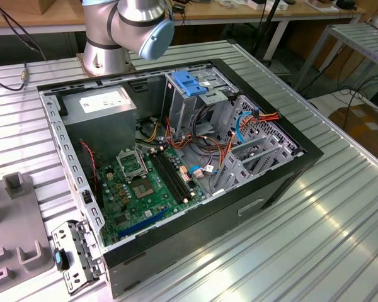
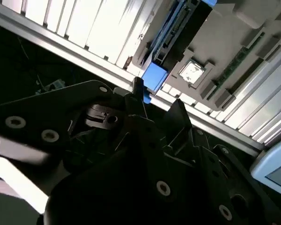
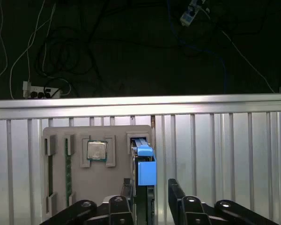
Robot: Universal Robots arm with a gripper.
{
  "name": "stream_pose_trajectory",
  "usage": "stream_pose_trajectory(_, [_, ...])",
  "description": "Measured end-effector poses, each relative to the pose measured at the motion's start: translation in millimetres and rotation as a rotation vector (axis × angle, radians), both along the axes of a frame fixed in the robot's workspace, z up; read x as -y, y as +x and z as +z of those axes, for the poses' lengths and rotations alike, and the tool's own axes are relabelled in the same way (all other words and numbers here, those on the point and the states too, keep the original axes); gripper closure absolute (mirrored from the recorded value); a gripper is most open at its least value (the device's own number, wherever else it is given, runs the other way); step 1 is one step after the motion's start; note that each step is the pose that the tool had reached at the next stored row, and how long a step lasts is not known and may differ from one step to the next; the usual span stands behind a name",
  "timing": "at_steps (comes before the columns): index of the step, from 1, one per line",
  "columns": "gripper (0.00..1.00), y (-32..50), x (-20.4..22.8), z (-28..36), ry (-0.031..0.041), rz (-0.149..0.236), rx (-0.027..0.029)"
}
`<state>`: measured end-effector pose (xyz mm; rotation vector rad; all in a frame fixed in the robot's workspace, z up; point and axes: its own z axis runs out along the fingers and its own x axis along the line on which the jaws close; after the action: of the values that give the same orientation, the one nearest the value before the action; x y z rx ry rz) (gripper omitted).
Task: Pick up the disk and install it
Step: 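Pick up the disk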
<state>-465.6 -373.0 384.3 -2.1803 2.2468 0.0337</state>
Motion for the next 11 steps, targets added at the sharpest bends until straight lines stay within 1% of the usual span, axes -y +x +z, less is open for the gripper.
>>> stream_pose_trajectory(1, [0.52, 0.0, -0.2, -5.3, -0.0005, 0.000, 0.0000])
stream_pose_trajectory(2, [0.46, 0.0, -0.3, -7.3, -0.0005, -0.003, 0.0001])
stream_pose_trajectory(7, [0.46, 0.3, -0.7, -16.9, -0.0005, -0.037, 0.0000])
stream_pose_trajectory(11, [0.46, 1.2, -0.8, -21.9, -0.0004, -0.040, 0.0002])
